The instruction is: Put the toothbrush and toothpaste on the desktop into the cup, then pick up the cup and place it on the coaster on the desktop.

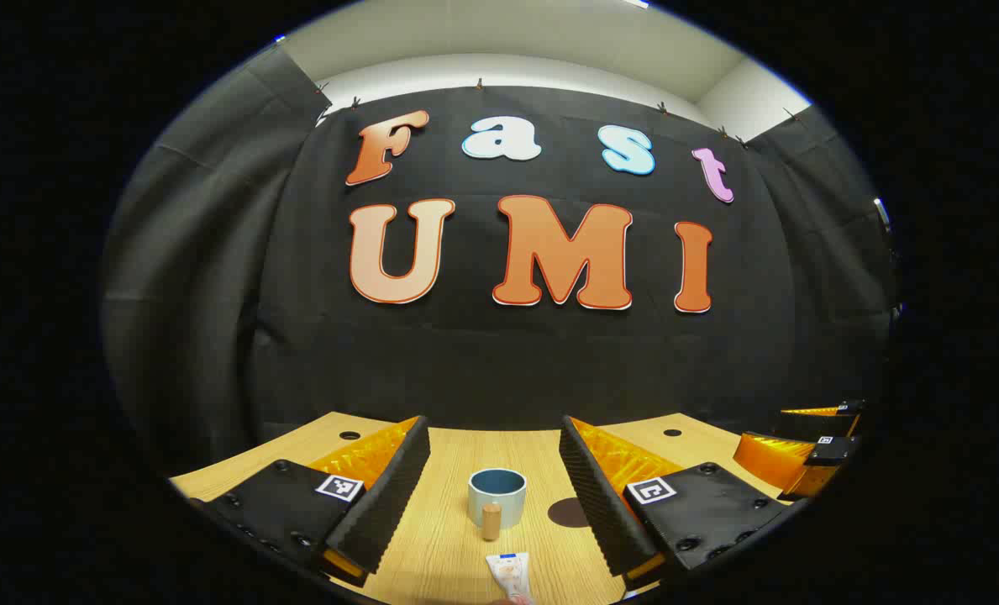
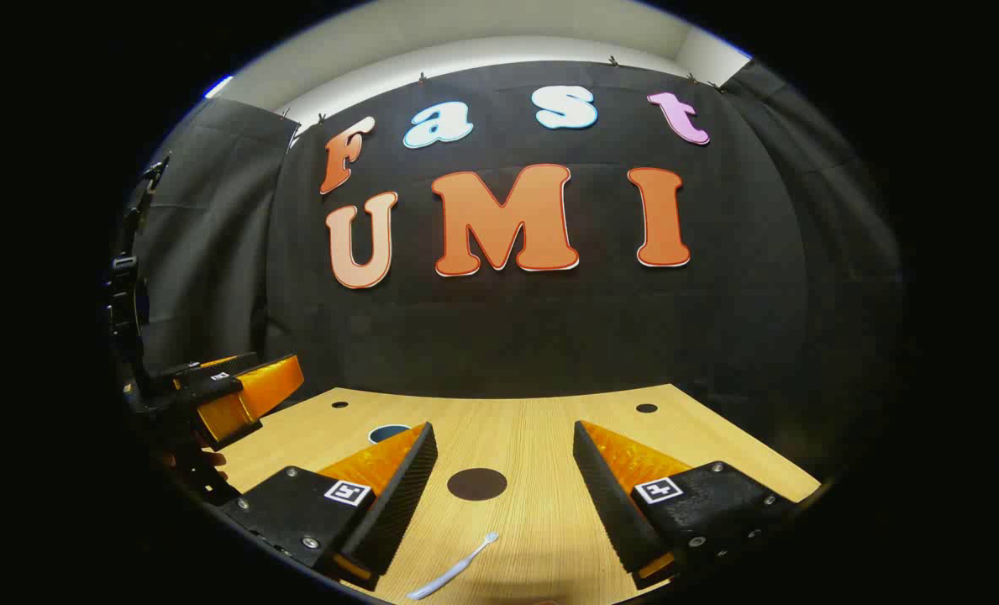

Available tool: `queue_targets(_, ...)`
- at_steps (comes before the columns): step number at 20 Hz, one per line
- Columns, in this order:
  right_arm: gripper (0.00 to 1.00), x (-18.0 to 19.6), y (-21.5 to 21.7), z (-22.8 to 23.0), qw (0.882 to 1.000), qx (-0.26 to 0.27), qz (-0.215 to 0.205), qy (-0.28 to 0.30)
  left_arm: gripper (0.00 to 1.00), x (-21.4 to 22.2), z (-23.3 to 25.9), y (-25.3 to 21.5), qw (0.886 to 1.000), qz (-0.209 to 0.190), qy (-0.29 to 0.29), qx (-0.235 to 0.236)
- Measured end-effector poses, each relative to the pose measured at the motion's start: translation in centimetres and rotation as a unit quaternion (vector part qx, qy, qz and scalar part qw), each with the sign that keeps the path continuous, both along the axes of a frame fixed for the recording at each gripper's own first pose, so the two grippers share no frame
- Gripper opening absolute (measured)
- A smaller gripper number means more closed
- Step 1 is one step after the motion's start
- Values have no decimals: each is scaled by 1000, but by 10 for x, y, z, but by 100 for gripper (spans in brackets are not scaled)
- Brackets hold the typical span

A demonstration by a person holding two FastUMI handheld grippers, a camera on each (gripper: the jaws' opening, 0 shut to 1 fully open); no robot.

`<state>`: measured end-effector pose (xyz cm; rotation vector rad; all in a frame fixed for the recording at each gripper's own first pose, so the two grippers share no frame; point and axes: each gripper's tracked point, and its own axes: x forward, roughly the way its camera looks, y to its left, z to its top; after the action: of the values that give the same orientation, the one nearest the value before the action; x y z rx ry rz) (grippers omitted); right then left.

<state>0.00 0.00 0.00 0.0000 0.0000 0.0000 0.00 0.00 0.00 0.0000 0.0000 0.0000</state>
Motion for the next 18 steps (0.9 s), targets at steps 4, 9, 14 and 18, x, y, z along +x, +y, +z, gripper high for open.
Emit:
queue_targets(4,98,-2,6,4,1000,6,12,0,94,-7,11,7,1000,13,-9,4)
queue_targets(9,98,1,13,6,1000,5,19,3,94,-6,16,13,1000,12,-12,-3)
queue_targets(14,98,-1,13,17,1000,19,21,-12,94,-12,32,-1,999,-12,-44,-10)
queue_targets(18,98,-1,15,28,999,13,22,-33,94,-8,24,-5,1000,-13,-29,-2)
